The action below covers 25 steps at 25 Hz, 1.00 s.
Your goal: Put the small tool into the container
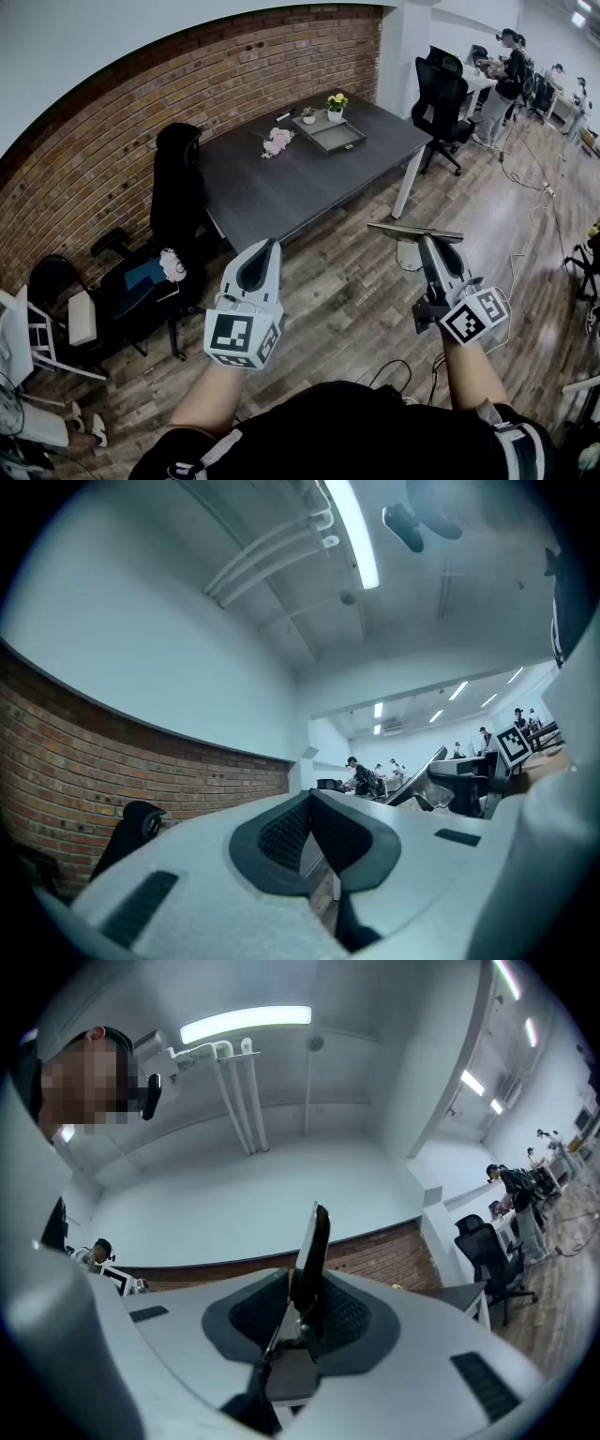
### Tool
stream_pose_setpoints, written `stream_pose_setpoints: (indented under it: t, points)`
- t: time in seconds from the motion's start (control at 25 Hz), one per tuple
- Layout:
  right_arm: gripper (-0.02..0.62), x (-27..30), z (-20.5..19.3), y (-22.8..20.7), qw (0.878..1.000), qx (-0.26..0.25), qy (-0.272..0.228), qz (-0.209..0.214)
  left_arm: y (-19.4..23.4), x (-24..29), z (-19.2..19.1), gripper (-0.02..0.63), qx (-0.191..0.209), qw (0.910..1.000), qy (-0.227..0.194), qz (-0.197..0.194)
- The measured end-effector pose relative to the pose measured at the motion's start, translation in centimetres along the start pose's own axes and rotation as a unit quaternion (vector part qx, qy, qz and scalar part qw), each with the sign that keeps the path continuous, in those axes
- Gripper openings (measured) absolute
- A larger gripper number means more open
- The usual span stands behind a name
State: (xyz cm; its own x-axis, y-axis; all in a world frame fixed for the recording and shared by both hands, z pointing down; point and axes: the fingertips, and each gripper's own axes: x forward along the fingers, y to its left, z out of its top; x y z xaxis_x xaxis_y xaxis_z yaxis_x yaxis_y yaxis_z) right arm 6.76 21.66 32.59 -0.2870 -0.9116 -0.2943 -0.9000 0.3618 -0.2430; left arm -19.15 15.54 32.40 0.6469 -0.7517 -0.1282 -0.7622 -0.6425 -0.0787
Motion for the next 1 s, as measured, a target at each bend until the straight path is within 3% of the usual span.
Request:
stream_pose_setpoints:
  t: [0.56, 1.0]
  points:
    - [0.092, -0.1, -0.9, 1.5, 1.000, -0.005, 0.014, 0.008, -0.4, -1.2, -0.3, 0.009, -0.003, 0.9999, 0.015, 0.007]
    - [0.087, -0.9, 0.9, 3.6, 1.000, -0.001, -0.024, 0.008, 0.0, -2.0, -0.6, 0.009, -0.011, 0.9998, 0.015, -0.010]
